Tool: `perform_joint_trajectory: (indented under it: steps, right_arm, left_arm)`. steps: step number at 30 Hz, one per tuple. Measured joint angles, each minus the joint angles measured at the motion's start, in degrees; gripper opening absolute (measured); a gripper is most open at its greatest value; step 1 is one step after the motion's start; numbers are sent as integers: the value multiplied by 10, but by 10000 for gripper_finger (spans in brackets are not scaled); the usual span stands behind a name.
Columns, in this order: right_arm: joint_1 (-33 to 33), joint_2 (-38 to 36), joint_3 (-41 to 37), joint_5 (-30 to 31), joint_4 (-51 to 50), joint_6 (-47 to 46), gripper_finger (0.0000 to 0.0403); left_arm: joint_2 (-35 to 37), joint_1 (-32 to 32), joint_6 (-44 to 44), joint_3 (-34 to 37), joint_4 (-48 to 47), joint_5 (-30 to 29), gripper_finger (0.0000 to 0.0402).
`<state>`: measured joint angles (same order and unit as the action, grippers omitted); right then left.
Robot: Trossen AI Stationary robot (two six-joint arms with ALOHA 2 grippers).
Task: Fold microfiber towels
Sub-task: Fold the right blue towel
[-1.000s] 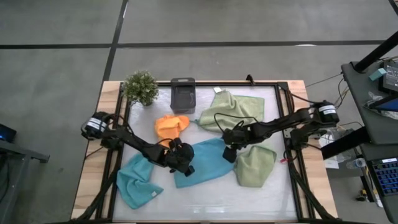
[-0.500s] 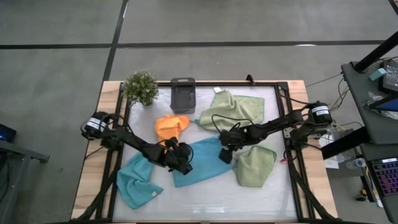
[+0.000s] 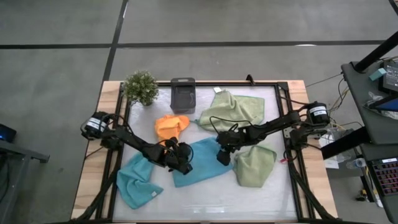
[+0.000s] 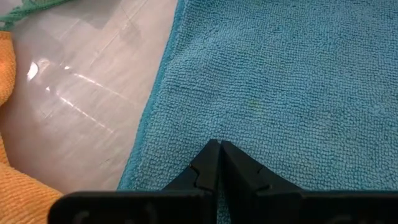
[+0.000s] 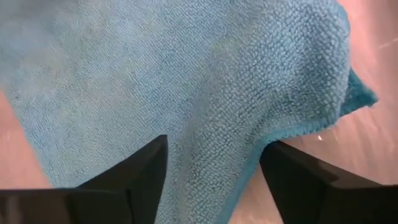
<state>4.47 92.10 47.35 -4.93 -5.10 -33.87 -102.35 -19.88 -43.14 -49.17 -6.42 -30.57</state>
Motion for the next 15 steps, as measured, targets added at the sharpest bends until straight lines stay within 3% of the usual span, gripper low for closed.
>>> perform_joint_trajectory:
  steps: [15]
  right_arm:
    - [0,-5,0,4,11,24,40]
  left_arm:
    - [6,0,16,-14,-8,10,3]
